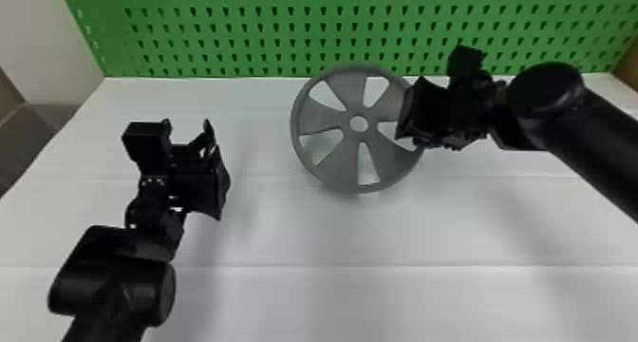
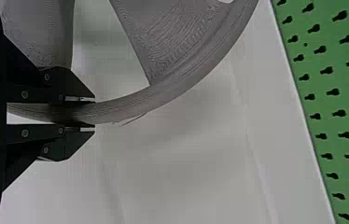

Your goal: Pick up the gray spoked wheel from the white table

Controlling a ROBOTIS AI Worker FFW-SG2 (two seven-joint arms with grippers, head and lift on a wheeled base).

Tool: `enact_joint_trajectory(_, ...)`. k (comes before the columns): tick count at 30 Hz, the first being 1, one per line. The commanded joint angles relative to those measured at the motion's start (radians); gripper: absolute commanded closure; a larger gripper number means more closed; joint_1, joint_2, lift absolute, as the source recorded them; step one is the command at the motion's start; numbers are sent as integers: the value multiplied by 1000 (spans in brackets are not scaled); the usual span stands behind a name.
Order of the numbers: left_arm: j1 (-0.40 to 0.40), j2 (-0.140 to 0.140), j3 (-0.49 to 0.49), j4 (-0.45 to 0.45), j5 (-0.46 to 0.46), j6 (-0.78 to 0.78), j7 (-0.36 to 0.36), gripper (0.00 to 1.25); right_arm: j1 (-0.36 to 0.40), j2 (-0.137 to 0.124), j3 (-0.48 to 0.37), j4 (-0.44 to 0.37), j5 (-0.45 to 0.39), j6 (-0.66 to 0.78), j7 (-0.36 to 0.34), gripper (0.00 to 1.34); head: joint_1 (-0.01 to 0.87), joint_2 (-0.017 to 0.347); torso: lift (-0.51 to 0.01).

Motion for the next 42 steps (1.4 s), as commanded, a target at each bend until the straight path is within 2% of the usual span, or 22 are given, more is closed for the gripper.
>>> enact_joint_trajectory(1,2,0,1,-2,2,0,0,533,14,-2,-40,-35,157,-32,76,1179,779,67,-80)
enact_joint_trajectory(5,3,0,3,-2,4,0,0,533,22,0,-63,-42,272,-67,177,1179,779,67,-80)
enact_joint_trajectory(8,5,0,3,-3,4,0,0,533,30,0,-81,-50,322,-84,212,1179,779,67,-80)
enact_joint_trajectory(17,9,0,10,-14,7,0,0,533,93,8,-205,-131,484,-110,234,1179,779,67,-80)
enact_joint_trajectory(23,14,0,13,-17,8,0,0,533,143,14,-281,-168,594,-132,312,1179,779,69,-80)
enact_joint_trajectory(29,14,0,15,-18,11,0,0,533,179,23,-322,-207,695,-150,342,1179,779,69,-80)
enact_joint_trajectory(39,17,-2,26,-28,17,-5,0,533,286,60,-409,-303,898,-187,404,1179,779,67,-80)
enact_joint_trajectory(42,18,-2,29,-29,22,-6,0,533,320,74,-443,-320,953,-217,450,1177,779,69,-80)
